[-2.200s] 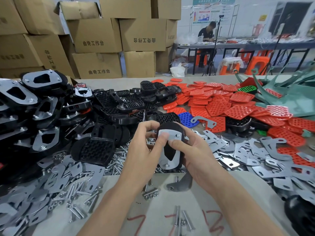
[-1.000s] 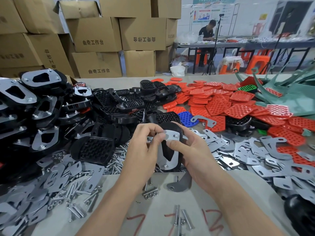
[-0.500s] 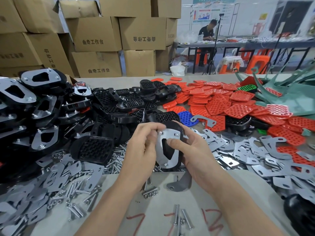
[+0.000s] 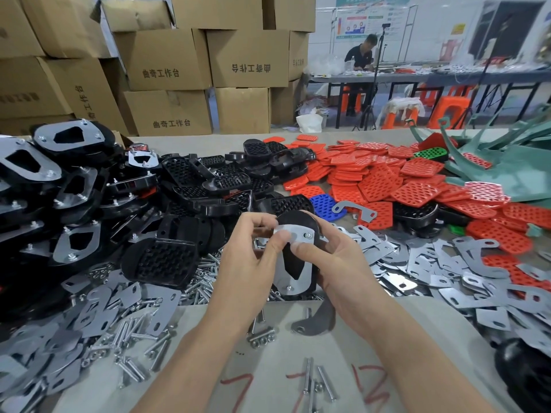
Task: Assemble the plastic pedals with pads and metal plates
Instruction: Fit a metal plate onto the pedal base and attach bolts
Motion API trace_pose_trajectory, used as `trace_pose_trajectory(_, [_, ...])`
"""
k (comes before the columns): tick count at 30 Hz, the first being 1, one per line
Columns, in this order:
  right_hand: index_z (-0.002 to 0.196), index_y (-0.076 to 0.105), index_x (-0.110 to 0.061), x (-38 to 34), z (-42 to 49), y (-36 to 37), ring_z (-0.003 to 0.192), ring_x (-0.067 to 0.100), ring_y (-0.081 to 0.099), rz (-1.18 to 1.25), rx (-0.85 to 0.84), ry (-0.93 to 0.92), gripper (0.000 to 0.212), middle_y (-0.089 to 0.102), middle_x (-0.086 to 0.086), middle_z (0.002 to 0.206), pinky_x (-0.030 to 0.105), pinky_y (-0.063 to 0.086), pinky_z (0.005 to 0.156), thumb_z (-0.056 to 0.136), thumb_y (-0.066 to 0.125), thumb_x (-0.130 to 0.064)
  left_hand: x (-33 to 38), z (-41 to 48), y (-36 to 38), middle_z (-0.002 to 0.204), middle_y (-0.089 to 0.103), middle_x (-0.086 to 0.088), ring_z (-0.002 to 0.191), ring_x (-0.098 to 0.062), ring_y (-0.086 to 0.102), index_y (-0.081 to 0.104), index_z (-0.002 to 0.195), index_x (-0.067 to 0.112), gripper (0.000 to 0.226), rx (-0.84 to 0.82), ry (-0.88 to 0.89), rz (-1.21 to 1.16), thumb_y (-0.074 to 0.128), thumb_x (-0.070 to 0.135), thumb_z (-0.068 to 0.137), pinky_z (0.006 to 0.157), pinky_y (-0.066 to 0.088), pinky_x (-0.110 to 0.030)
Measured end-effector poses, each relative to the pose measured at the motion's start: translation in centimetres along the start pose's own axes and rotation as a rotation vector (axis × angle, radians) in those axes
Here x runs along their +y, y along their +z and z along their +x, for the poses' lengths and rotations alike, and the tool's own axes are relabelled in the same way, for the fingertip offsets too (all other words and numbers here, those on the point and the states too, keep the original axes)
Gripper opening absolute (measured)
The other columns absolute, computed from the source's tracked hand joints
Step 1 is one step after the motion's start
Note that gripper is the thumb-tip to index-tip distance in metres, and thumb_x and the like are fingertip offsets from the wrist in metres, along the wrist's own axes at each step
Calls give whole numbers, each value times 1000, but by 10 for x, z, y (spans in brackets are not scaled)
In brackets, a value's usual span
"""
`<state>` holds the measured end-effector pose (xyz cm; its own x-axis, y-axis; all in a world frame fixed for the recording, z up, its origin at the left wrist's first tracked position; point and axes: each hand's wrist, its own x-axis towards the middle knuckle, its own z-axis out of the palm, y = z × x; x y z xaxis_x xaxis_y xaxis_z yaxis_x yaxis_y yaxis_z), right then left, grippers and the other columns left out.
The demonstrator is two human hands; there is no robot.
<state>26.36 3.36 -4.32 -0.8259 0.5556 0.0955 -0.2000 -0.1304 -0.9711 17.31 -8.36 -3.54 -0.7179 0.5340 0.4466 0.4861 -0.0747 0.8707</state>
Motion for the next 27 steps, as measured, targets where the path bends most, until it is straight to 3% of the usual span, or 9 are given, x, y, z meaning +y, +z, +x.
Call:
trace_pose_trajectory(3, [119,72,-25,0,0,2,109,44,68,-15,15,-3,42,76,17,110,62,50,102,80,70,-10,0,0,0,105,65,12,101,-2,61,67,95,31,14,-1,20,24,63,18,98,80,44,-13])
trace_pose_trajectory(6, [113,74,-30,0,0,1,103,40,71,-21,19,-11,40,75,17,108,63,51,100,78,69,-11,2,-2,-1,113,62,17,112,2,58,70,103,31,26,-46,61,45,52,13,104,88,40,-6])
trace_pose_trajectory(9, [111,75,-32,0,0,-1,107,40,70,-9,8,-16,39,77,13,107,62,52,100,90,67,-1,2,-3,0,110,63,24,106,4,61,60,113,35,14,-35,-8,-8,58,28,101,79,45,-7])
trace_pose_trajectory(12, [119,72,-25,0,-1,0,111,45,67,-15,8,-5,40,76,16,111,64,49,103,93,64,5,-1,-1,1,102,64,19,99,1,61,60,100,33,9,16,1,34,65,27,97,76,44,-8])
trace_pose_trajectory(16, [122,70,-24,-2,-1,2,102,38,71,-34,21,-11,42,74,20,111,63,49,101,84,70,-5,-3,0,-2,109,63,19,109,2,58,69,98,30,25,-20,87,129,55,10,101,85,41,-7])
trace_pose_trajectory(19, [121,70,-27,-2,-1,2,107,36,71,-30,43,-42,42,77,13,109,61,51,102,87,69,-2,0,2,-3,113,68,22,112,1,62,66,110,35,32,-22,28,2,50,8,104,87,45,-10])
trace_pose_trajectory(22, [127,65,-33,-1,-1,0,107,27,73,-100,51,-105,47,78,2,108,46,56,99,92,67,-2,2,1,-2,110,69,24,107,3,63,59,110,38,16,15,-13,-34,60,26,100,82,46,-8])
trace_pose_trajectory(24, [124,62,-40,-2,-2,0,96,14,75,-153,64,-165,49,79,-6,102,24,58,83,94,67,-1,1,-1,-2,97,68,22,89,4,65,61,101,33,4,55,6,33,63,33,98,72,44,-6])
trace_pose_trajectory(27, [123,61,-39,-4,-4,3,90,7,74,-185,86,-227,52,79,-9,98,15,54,75,94,65,4,1,-3,-1,74,66,19,59,1,59,64,84,30,15,55,21,111,64,39,96,56,40,-7])
